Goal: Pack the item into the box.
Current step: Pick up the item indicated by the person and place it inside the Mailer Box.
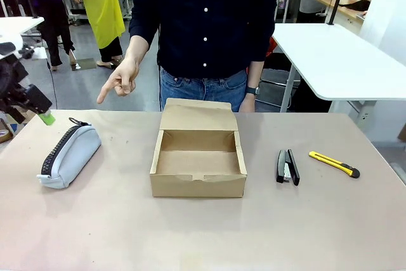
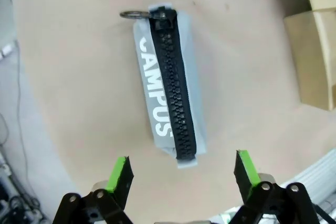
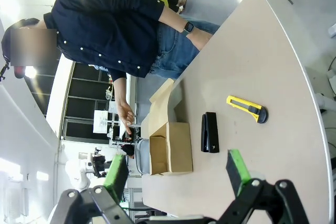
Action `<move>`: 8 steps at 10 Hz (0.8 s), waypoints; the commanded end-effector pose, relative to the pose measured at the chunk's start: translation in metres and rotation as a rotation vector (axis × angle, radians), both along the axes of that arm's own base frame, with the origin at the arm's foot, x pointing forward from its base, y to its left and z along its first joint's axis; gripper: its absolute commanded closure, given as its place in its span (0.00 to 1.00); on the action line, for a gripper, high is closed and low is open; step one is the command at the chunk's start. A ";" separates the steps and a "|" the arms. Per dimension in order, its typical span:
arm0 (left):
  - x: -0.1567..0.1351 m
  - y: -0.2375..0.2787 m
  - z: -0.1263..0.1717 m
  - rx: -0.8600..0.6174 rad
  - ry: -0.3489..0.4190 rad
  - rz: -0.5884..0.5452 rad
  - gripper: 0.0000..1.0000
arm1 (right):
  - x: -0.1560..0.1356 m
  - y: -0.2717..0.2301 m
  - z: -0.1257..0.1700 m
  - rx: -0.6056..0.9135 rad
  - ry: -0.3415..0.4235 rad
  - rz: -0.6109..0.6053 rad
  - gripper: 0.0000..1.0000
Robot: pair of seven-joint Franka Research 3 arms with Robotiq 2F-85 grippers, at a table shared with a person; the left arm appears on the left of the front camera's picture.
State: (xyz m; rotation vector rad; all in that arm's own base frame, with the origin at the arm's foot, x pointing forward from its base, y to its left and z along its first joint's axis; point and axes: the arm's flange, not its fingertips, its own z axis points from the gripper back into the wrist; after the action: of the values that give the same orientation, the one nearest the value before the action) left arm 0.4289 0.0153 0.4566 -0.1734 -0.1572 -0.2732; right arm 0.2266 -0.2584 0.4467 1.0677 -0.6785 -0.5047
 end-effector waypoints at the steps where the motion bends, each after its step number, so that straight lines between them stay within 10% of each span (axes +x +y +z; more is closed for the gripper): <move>1: 0.021 -0.016 -0.031 0.057 0.066 0.036 0.00 | 0.002 -0.001 0.000 -0.004 -0.036 0.002 0.00; 8: 0.066 -0.024 -0.106 0.063 0.223 0.017 0.00 | 0.002 -0.001 0.000 -0.004 -0.036 0.002 0.00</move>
State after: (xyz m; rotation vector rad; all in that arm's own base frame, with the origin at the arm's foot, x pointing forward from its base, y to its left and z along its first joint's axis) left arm 0.4869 -0.0082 0.3504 -0.1464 0.0455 -0.2411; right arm 0.2266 -0.2585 0.4465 1.0670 -0.6776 -0.5054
